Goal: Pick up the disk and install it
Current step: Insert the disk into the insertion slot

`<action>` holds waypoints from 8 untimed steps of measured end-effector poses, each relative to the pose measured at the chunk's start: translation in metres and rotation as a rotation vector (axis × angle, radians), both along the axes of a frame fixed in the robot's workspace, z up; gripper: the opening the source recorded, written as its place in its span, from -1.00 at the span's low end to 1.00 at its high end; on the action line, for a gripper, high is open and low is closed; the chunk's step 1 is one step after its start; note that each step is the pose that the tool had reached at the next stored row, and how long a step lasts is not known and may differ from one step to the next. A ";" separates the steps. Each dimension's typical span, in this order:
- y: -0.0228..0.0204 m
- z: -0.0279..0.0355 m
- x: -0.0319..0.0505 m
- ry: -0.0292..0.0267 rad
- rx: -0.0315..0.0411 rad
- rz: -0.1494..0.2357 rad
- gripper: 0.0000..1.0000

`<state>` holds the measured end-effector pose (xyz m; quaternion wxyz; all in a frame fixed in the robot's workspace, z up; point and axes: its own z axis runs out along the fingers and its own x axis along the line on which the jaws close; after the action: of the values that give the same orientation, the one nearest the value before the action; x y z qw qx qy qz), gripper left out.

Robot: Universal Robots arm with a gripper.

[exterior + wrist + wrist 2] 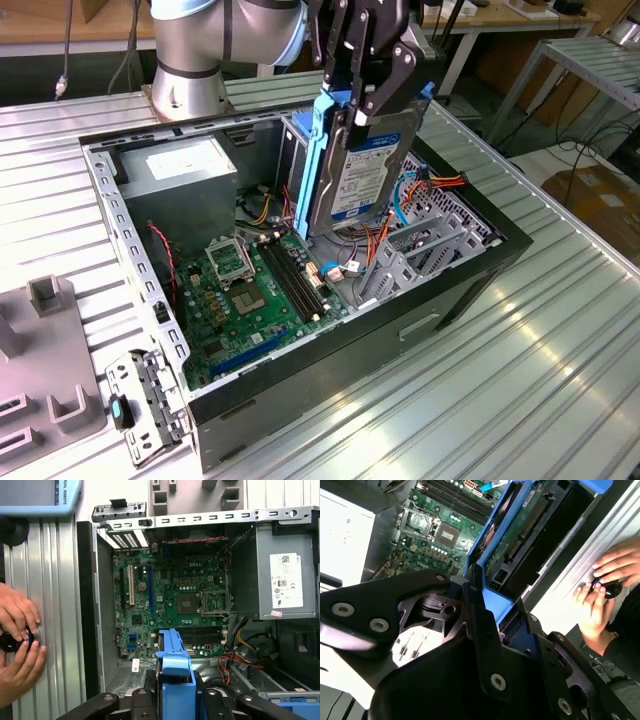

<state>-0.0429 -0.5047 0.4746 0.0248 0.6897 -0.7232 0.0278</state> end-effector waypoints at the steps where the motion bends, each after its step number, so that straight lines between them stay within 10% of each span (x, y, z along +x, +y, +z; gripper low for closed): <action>1: -0.0035 -0.0005 0.0015 0.0000 -0.0013 0.000 -0.26; 8: -0.0137 -0.0049 0.0214 -0.0001 -0.0073 0.000 -0.26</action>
<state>-0.0215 -0.5184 0.4697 0.0273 0.6896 -0.7231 0.0305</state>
